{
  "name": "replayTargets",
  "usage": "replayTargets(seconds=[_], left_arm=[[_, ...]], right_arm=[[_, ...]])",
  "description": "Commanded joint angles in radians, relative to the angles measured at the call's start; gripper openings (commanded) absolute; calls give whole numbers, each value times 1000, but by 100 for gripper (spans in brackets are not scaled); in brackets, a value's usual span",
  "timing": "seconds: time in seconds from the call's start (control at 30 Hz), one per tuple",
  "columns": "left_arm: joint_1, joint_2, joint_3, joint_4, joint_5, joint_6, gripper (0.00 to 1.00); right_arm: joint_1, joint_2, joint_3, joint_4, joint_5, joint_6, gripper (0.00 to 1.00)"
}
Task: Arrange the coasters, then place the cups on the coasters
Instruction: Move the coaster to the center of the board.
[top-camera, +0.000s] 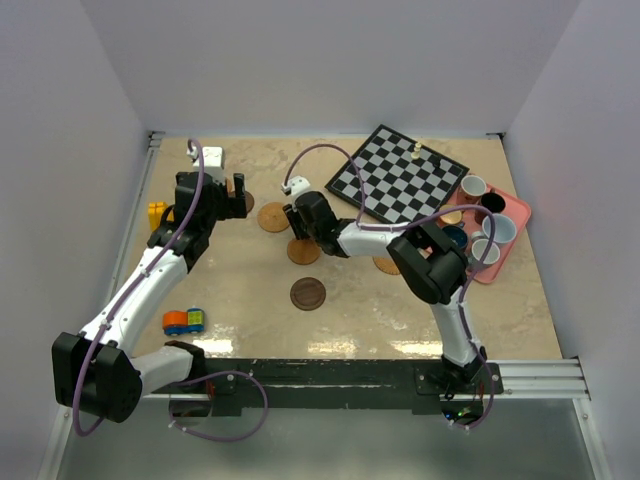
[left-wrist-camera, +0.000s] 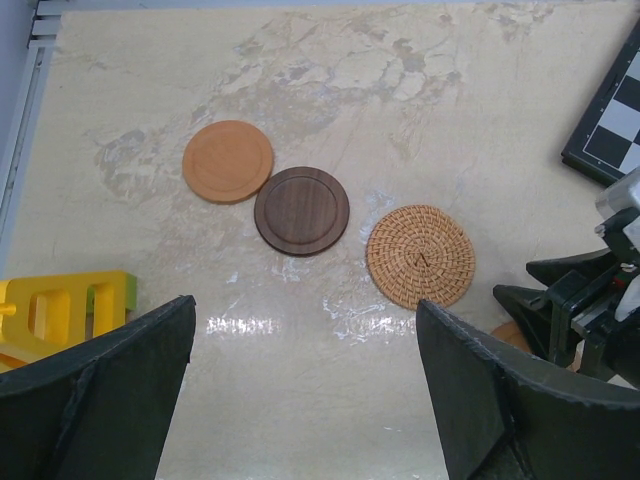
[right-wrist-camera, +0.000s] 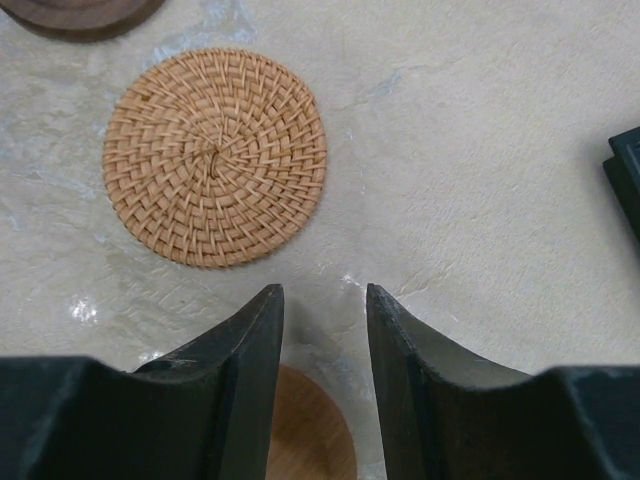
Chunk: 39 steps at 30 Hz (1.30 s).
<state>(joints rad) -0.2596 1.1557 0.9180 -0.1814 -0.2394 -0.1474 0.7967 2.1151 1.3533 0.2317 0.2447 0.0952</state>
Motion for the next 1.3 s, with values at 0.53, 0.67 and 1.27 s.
replayTargets(seconds=[0.53,0.67,1.27], left_arm=[[8,7,13,25,-1,-12,96],[10,7,13,25,-3,-12,96],[10,9,15,23,-5,-12,96]], right_arm=[[7,114,99,11,25,-5,38],[6,128,116,9,18,-5,38],[16,161,164,3,22,49,38]])
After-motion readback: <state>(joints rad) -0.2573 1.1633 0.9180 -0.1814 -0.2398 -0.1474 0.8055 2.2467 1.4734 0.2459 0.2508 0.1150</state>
